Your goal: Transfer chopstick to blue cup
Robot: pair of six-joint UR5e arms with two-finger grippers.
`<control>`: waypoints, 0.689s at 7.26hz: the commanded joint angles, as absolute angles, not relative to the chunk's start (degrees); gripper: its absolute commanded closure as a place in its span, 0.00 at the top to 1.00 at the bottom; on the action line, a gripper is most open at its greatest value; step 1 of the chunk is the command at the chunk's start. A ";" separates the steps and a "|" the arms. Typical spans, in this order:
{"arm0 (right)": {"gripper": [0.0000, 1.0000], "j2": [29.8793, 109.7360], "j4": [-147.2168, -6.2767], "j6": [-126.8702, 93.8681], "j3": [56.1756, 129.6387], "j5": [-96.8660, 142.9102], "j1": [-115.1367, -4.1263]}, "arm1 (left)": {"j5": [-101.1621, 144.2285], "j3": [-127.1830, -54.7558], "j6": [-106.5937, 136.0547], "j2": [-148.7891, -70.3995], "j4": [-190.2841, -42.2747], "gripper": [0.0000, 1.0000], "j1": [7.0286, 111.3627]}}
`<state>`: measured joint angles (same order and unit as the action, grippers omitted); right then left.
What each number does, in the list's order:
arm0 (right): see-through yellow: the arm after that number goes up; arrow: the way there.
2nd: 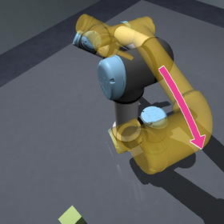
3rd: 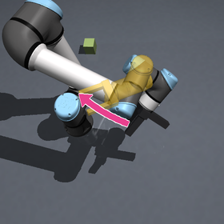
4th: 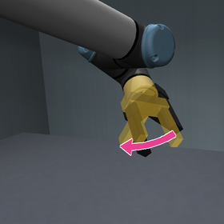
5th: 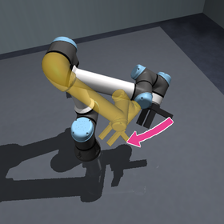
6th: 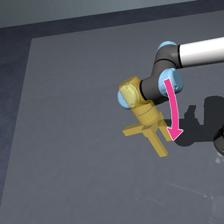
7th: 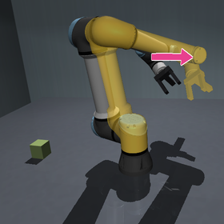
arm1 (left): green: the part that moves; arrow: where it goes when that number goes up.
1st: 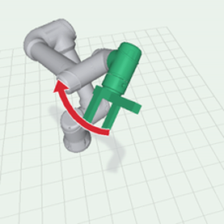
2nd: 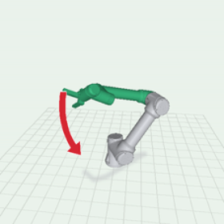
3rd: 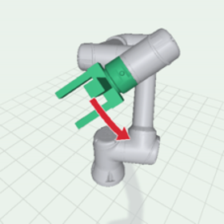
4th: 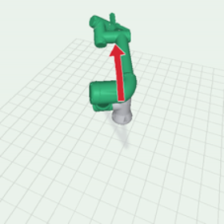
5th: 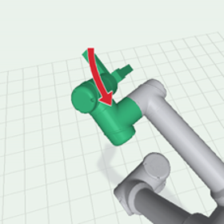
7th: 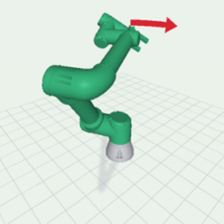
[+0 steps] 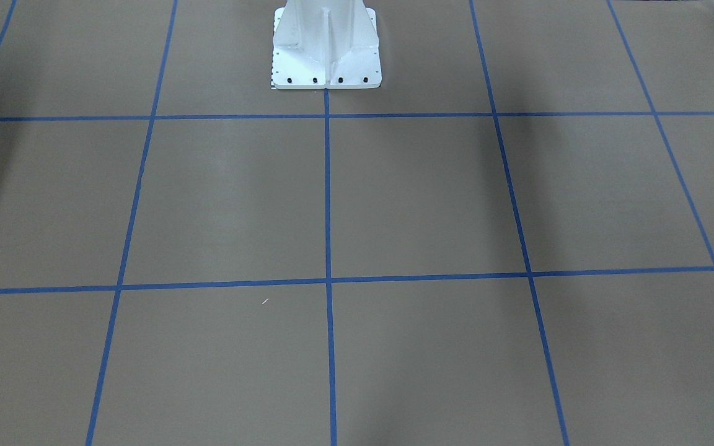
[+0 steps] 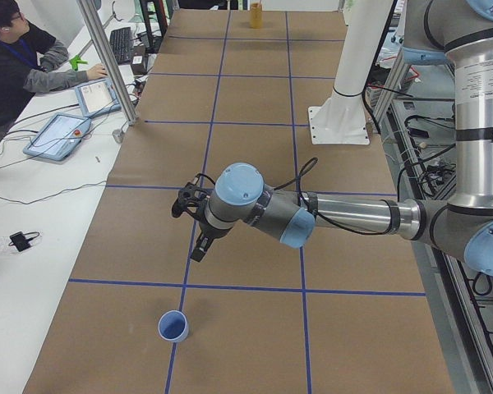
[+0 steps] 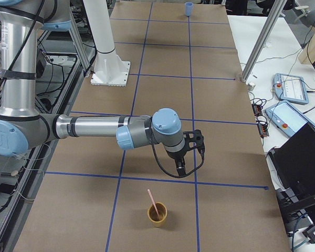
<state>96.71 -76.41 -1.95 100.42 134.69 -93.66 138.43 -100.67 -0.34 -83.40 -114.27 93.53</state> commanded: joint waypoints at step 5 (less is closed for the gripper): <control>1.00 96.86 -76.38 -2.55 100.11 134.56 -93.08 | 129.49 -72.37 -6.33 -95.88 -126.71 0.98 93.16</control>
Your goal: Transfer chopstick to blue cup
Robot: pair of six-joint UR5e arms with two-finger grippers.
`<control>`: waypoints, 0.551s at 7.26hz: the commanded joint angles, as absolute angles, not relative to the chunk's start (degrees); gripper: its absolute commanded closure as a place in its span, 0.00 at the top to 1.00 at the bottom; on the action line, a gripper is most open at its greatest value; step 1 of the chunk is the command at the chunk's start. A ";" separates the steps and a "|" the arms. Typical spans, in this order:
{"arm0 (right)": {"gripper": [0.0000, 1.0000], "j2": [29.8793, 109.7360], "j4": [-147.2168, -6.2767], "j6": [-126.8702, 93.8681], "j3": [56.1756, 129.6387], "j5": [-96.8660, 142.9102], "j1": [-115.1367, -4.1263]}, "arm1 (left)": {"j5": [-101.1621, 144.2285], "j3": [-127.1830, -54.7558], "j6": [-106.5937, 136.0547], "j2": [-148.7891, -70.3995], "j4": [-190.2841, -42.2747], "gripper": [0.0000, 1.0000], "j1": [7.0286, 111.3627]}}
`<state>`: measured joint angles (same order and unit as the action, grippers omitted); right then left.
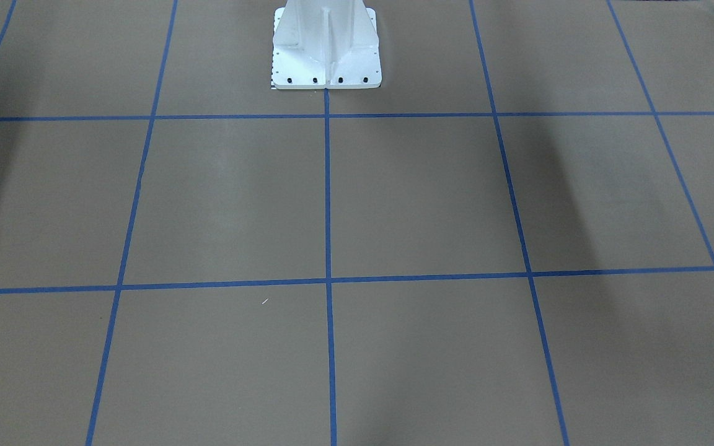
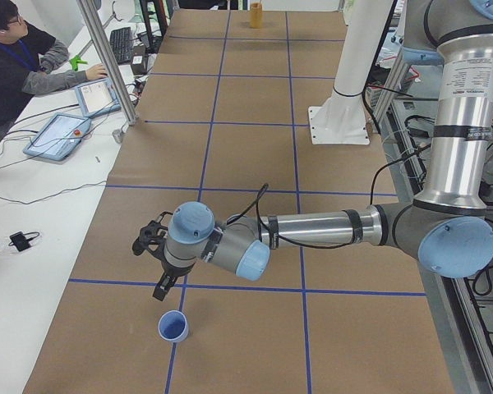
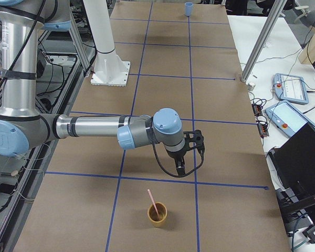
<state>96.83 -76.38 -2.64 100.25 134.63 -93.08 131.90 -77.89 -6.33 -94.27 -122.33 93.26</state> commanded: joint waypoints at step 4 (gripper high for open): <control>1.00 97.21 -76.29 -2.55 100.02 134.47 -93.08 | 128.06 -69.00 -5.89 -95.89 -127.35 0.97 87.91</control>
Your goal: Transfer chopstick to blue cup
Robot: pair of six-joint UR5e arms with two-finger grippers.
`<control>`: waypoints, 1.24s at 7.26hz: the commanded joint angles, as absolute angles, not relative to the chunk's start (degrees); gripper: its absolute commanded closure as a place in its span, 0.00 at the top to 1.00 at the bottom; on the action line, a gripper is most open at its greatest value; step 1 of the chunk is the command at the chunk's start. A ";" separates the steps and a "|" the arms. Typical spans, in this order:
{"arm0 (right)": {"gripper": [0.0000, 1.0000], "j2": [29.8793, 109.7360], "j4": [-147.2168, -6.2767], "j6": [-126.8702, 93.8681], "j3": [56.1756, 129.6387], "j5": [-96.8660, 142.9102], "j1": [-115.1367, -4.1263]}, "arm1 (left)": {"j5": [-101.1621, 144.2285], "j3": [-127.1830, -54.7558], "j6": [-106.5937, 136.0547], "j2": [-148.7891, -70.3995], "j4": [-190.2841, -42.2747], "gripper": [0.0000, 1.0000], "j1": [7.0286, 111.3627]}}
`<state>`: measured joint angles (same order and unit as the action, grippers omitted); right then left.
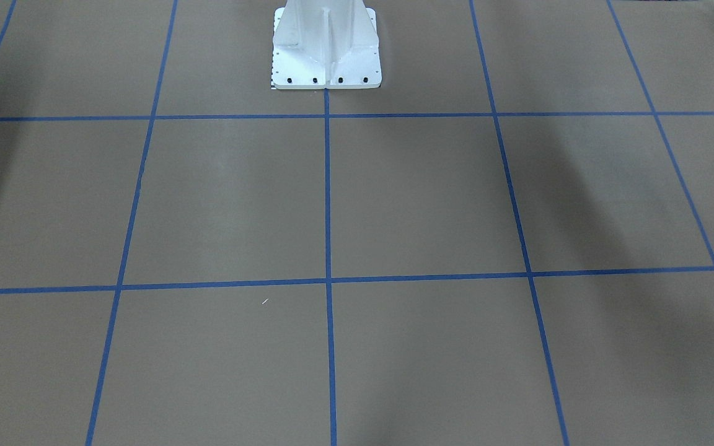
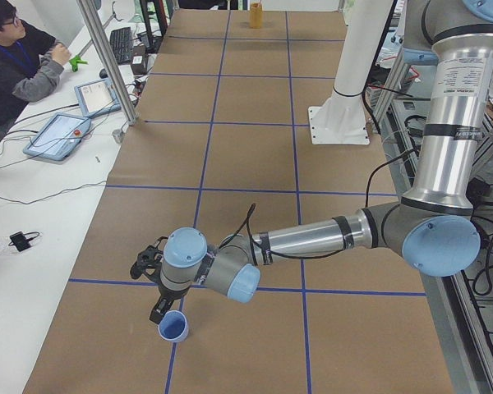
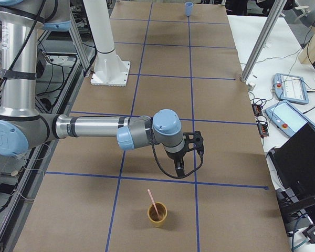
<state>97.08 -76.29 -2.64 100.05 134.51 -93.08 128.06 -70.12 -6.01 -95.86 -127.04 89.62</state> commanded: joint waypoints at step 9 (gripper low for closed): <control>1.00 97.73 -76.20 -2.29 100.02 134.21 -93.08 | 125.95 -62.67 -5.45 -95.98 -131.84 0.38 84.02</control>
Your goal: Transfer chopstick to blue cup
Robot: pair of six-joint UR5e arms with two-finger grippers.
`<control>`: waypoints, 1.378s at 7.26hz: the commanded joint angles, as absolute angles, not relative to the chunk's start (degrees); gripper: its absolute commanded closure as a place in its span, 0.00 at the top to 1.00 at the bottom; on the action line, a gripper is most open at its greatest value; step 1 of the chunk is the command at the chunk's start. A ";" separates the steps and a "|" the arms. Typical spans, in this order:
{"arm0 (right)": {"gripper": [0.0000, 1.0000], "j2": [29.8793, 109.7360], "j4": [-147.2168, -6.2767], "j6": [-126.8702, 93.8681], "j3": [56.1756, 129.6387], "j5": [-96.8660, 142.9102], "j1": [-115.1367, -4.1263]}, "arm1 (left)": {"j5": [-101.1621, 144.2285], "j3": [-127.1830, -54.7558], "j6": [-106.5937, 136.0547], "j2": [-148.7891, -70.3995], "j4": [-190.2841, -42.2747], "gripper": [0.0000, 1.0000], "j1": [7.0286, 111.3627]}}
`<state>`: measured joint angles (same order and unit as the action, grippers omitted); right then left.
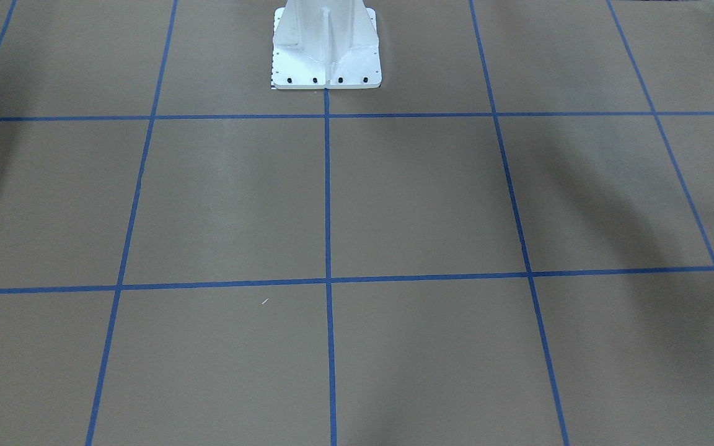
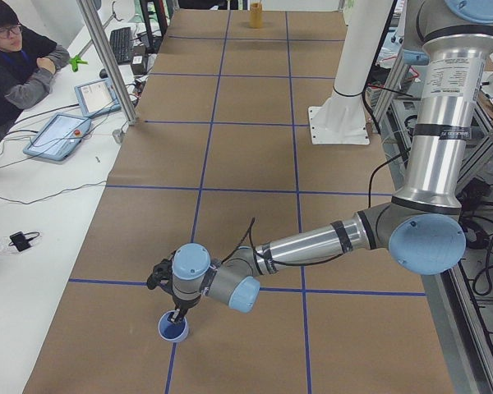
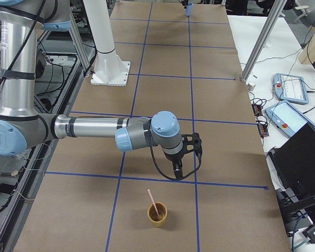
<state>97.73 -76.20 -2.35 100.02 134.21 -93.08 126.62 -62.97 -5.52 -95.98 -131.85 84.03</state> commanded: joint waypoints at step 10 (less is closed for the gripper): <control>1.00 97.82 -76.29 -2.37 100.02 134.30 -93.08 | 131.75 -93.81 10.64 -95.36 -112.78 0.00 82.38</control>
